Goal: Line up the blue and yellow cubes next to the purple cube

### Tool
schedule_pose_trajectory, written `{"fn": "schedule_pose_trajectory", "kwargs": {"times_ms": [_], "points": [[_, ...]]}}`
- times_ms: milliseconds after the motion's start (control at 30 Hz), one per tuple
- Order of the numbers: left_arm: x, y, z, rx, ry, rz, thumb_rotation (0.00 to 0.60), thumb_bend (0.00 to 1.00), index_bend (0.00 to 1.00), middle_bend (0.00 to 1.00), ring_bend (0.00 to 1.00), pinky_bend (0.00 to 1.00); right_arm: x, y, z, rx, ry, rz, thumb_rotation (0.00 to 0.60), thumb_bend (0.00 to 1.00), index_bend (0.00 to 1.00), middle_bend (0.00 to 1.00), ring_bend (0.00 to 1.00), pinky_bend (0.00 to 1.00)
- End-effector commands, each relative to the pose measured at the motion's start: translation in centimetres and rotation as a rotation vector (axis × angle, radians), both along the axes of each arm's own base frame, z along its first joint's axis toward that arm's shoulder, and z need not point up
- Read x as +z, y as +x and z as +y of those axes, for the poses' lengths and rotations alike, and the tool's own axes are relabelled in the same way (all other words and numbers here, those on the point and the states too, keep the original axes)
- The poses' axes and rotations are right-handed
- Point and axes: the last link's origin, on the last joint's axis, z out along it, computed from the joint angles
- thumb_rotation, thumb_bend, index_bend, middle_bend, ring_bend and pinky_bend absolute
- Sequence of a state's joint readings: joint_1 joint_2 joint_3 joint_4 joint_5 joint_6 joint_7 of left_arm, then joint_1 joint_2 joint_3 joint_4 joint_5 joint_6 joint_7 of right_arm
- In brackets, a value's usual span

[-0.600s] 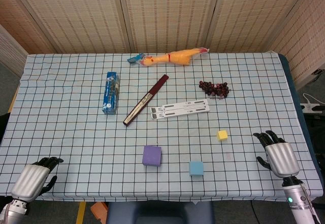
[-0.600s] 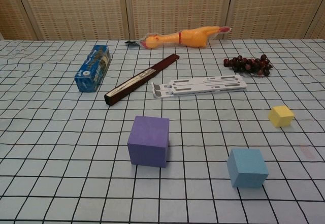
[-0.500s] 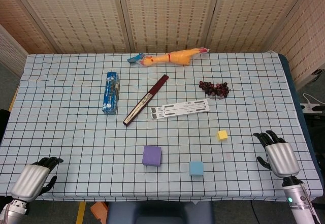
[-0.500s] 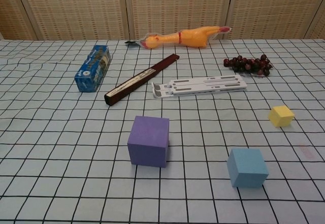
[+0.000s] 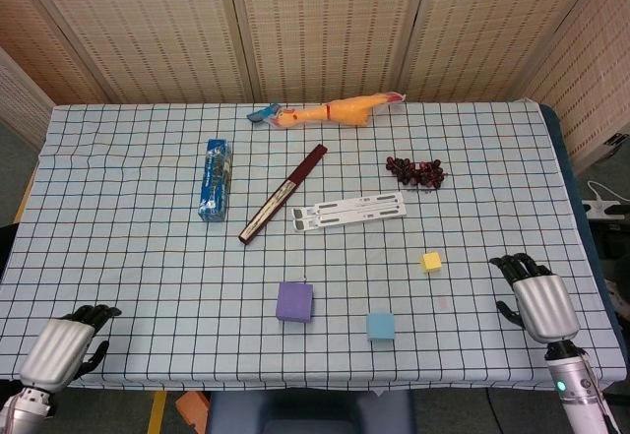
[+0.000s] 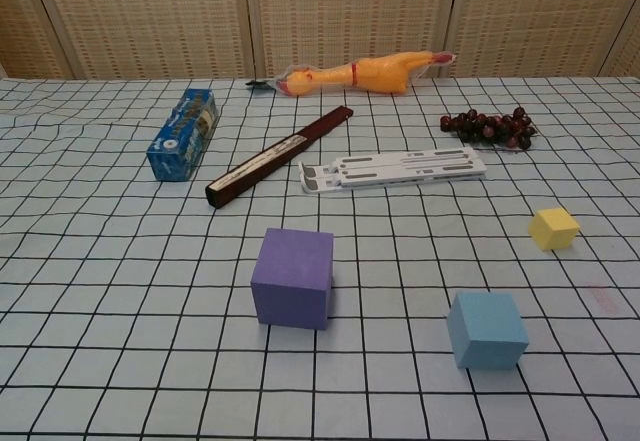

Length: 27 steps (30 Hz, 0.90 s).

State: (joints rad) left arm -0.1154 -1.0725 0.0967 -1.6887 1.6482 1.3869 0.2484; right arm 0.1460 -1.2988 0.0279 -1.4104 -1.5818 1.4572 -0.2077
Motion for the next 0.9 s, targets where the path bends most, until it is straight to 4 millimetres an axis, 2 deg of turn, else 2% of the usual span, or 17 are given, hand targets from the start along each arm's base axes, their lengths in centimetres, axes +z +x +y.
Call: {"fn": "schedule_pose_trajectory", "kwargs": {"times_ms": [33, 133, 200, 300, 467, 667, 900], "points": [[-0.1, 0.1, -0.1, -0.003, 0.000, -0.003, 0.600, 0.44, 0.30, 0.32, 0.30, 0.58, 0.0, 0.1, -0.2, 0.009, -0.010, -0.010, 0.600, 0.07, 0.33, 0.53, 0.45, 0.76], [-0.2, -0.1, 0.0, 0.010, -0.008, -0.005, 0.600, 0.43, 0.31, 0.32, 0.30, 0.58, -0.2, 0.2, -0.6, 0.032, -0.012, -0.029, 0.600, 0.07, 0.40, 0.75, 0.65, 0.96], [-0.2, -0.2, 0.1, 0.021, -0.009, 0.001, 0.600, 0.43, 0.31, 0.32, 0.30, 0.59, -0.6, 0.4, -1.1, 0.075, 0.025, -0.020, 0.600, 0.06, 0.44, 0.83, 0.74, 1.00], [-0.2, -0.1, 0.0, 0.021, -0.011, -0.002, 0.600, 0.43, 0.31, 0.32, 0.30, 0.59, -1.3, 0.8, -1.7, 0.111, 0.089, -0.041, 0.600, 0.03, 0.49, 0.93, 0.83, 1.00], [-0.1, -0.1, 0.0, 0.017, -0.007, -0.005, 0.600, 0.44, 0.31, 0.32, 0.30, 0.59, -2.5, 2.6, -2.9, 0.076, 0.206, -0.046, 0.600, 0.00, 0.48, 0.95, 0.86, 1.00], [0.0, -0.2, 0.1, 0.027, -0.007, -0.008, 0.600, 0.44, 0.31, 0.32, 0.30, 0.59, -4.2, 5.4, -4.1, -0.039, 0.386, -0.109, 0.600, 0.00, 0.36, 0.95, 0.86, 1.00], [0.1, -0.2, 0.1, 0.027, -0.006, -0.014, 0.600, 0.44, 0.31, 0.32, 0.30, 0.59, -5.9, 7.9, -4.4, -0.085, 0.521, -0.157, 0.600, 0.00, 0.24, 0.95, 0.86, 1.00]]}}
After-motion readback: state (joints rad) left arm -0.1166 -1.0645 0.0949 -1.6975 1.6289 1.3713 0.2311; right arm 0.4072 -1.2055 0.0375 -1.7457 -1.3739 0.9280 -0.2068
